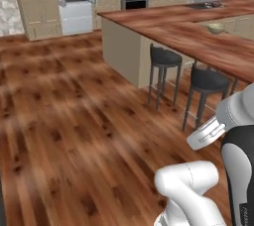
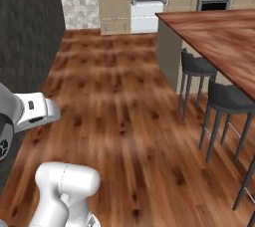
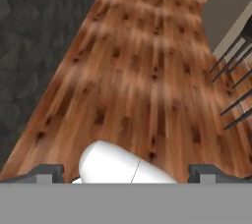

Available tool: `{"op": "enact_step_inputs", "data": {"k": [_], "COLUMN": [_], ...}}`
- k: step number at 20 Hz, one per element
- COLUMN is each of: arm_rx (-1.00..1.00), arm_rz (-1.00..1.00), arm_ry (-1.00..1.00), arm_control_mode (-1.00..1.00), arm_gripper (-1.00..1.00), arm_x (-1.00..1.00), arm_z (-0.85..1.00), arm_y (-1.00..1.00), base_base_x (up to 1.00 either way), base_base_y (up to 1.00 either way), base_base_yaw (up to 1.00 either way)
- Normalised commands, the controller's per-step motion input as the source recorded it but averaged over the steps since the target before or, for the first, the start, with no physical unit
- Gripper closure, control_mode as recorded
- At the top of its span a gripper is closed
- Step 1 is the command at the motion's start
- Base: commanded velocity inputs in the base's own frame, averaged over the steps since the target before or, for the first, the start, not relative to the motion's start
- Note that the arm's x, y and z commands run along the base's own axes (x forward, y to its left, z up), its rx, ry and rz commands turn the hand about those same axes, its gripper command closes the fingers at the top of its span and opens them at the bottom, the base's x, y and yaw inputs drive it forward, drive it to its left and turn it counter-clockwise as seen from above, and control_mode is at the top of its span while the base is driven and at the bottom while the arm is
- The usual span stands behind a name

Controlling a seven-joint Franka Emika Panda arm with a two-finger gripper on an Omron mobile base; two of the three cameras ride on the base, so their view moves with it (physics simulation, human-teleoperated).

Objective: There is a bowl on the dining counter. Grab a lemon wedge from the fridge and place it in the bowl. Then get the liquor bottle and glass cup from the cabinet and place them next to the bowl.

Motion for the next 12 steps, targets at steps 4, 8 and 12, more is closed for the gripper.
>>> {"op": "enact_step_inputs", "data": {"k": [4, 8, 12], "arm_rx": [0.00, 0.00, 0.00], "arm_rz": [0.00, 0.00, 0.00], "arm_ry": [0.00, 0.00, 0.00], "arm_control_mode": [1.00, 1.00, 1.00], "arm_gripper": [-1.00, -1.00, -1.00], "arm_x": [0.00, 0.00, 0.00], "arm_z": [0.00, 0.00, 0.00], "arm_y": [0.00, 0.00, 0.00], "base_base_x": [1.00, 1.00, 1.00], "base_base_y": [0.93, 0.93, 0.94], "base_base_yaw": [-0.38, -0.37, -0.36]}}
